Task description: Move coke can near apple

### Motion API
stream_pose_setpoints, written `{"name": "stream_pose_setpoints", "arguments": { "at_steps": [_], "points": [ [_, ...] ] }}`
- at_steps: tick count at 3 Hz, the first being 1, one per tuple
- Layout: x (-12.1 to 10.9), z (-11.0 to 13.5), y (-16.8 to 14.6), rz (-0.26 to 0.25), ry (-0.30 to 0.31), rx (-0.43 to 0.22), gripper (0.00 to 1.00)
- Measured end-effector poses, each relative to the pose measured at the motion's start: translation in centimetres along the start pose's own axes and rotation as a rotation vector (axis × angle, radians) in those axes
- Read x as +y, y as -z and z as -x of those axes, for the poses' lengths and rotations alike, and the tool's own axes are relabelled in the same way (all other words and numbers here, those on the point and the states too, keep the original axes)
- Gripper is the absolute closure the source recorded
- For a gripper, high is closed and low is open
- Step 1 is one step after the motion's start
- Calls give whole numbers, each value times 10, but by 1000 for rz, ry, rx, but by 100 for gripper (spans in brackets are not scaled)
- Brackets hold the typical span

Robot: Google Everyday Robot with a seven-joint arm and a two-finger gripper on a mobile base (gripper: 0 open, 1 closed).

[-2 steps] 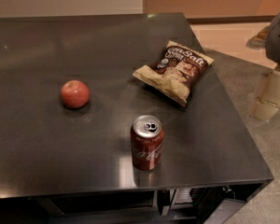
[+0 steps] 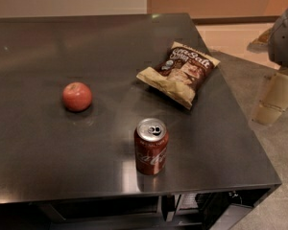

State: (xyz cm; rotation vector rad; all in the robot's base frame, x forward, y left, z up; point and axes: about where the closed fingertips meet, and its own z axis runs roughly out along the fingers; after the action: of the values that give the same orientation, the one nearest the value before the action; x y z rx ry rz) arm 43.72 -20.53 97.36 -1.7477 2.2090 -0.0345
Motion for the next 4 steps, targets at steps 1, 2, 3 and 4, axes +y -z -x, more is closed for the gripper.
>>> {"name": "stream_pose_setpoints", "arguments": {
  "at_steps": [1, 2, 3, 4],
  "points": [
    [11, 22, -14, 66, 40, -104, 0],
    [32, 54, -28, 132, 85, -233, 0],
    [58, 84, -40, 181, 128, -350, 0],
    [85, 112, -59, 245, 175, -421, 0]
  ]
}}
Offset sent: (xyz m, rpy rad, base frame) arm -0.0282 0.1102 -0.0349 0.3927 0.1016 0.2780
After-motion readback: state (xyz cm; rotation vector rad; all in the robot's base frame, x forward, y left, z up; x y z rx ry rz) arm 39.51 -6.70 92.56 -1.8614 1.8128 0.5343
